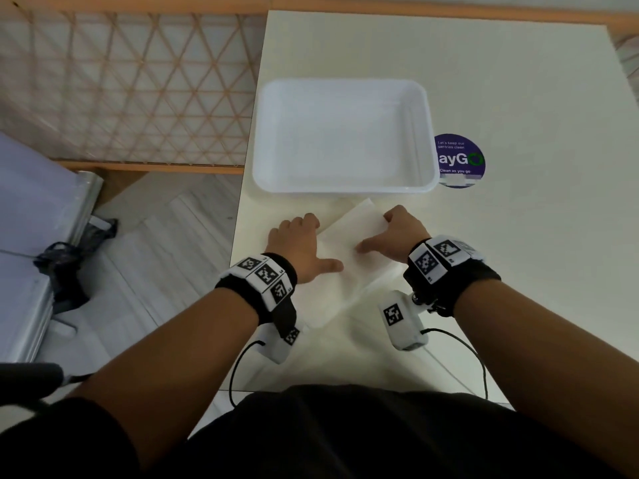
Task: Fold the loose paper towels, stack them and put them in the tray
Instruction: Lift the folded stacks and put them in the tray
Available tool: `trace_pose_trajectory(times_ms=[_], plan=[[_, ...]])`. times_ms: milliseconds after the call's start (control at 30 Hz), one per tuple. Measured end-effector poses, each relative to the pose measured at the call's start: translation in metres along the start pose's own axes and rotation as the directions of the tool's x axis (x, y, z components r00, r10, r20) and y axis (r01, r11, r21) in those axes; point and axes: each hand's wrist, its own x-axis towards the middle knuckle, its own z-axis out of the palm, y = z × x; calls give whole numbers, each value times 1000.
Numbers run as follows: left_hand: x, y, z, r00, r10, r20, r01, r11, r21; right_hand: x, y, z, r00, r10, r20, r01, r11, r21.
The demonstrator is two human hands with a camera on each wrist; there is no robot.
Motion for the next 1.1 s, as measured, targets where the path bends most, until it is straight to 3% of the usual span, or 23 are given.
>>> trace_pose_trajectory(times_ms=[367,533,700,967,1100], plan=[[-11,5,6,993,-114,41,112,992,52,-10,-2,5,998,-61,-8,60,997,-49],[-20,4,5,997,-57,50,63,989,-135,-19,1,1,986,-166,-3,166,986,-8],[-27,-3,1,994,-77,82,103,921,-377,-29,1,-7,973,-229,-17,230,968,102],[-38,1,-16,979,59,196,38,889,-457,-43,-11,-32,914,-391,113,392,920,16],[-42,5,-25,981,114,154,-16,850,-526,-45,-16,-47,884,-462,77,456,886,83]])
